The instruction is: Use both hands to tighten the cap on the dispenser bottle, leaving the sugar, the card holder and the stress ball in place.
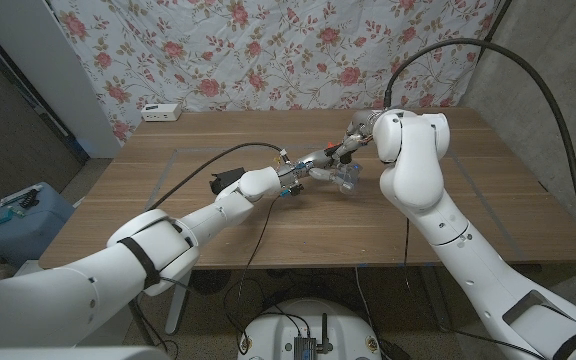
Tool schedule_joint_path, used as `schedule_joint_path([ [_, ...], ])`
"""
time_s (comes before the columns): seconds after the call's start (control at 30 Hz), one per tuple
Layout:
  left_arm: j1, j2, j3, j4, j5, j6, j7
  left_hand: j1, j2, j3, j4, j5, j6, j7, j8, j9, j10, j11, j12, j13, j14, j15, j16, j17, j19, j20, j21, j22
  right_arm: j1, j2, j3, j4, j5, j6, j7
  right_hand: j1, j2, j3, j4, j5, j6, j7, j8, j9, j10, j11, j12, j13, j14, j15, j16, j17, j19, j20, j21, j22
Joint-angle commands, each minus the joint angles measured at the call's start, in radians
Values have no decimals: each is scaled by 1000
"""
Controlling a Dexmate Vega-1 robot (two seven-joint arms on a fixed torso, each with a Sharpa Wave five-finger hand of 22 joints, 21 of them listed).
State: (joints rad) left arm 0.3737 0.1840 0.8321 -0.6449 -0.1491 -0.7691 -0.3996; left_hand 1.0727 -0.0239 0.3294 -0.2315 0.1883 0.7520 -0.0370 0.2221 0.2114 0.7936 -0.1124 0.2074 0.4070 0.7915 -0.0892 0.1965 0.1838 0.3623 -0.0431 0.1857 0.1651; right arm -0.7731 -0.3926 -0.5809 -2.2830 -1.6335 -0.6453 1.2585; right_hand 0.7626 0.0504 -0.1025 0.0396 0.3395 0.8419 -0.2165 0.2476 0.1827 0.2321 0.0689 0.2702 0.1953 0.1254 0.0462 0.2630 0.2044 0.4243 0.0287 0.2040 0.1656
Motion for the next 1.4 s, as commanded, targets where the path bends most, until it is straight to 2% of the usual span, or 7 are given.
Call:
schedule_joint_path([
  [0.03,8,9,-1,-20,-1,20,-1,-42,122,82,75,4,107,-24,6,3,9,0,6,2,5,-68,7,2,4,-50,2,2,-81,95,-3,11,-120,46,-53,-6,4,-11,0,-4,136,12,8,4,28,3,5,1,23,-8,5,-1,23,-1,2,1],
  [0.17,3,3,0,-6,-3,15,-7,-42,121,83,75,4,107,-24,7,3,9,0,6,2,6,-66,6,2,5,-50,2,2,-101,117,2,13,-159,59,-76,-10,2,-16,1,-6,155,55,4,3,55,2,6,0,49,-15,7,-2,39,-1,1,1],
  [0.37,-1,0,-1,5,-6,11,-12,-42,121,82,75,4,106,-23,6,3,7,-2,6,2,4,-68,6,2,5,-50,2,2,-120,155,8,27,-211,76,-99,-17,5,-20,4,-8,189,62,5,3,88,2,9,0,77,-20,10,-2,55,1,-1,2],
  [0.4,-2,-1,-1,7,-6,11,-13,-43,122,82,76,4,106,-23,6,3,7,-2,5,2,4,-66,6,2,5,-49,2,2,-122,163,8,31,-222,76,-103,-19,7,-22,4,-10,212,17,6,4,99,3,6,0,85,-22,6,-2,59,2,-4,2],
  [0.43,-3,-2,-1,10,-6,10,-13,-42,121,82,75,4,106,-24,6,3,9,-2,6,3,4,-66,6,2,5,-50,2,2,-125,167,10,33,-222,80,-109,-21,8,-24,5,-11,214,62,0,3,106,4,4,-1,94,-21,6,-2,64,-1,-5,2],
  [0.47,-4,-3,-1,12,-7,9,-14,-43,121,82,76,4,106,-24,6,3,8,-2,6,2,4,-66,6,2,5,-50,2,2,-127,174,11,37,-230,82,-111,-22,8,-25,6,-11,216,69,-1,3,111,4,4,-1,101,-22,7,-2,70,-1,-4,2],
  [1.4,-35,-37,1,99,-14,-15,-24,-43,122,84,75,5,105,-22,5,3,8,-2,5,2,5,-65,6,1,5,-48,2,2,-116,230,-15,137,-369,130,-188,-44,15,-48,19,-21,410,120,23,2,252,-9,10,-3,223,-68,13,-3,157,-17,1,4],
])
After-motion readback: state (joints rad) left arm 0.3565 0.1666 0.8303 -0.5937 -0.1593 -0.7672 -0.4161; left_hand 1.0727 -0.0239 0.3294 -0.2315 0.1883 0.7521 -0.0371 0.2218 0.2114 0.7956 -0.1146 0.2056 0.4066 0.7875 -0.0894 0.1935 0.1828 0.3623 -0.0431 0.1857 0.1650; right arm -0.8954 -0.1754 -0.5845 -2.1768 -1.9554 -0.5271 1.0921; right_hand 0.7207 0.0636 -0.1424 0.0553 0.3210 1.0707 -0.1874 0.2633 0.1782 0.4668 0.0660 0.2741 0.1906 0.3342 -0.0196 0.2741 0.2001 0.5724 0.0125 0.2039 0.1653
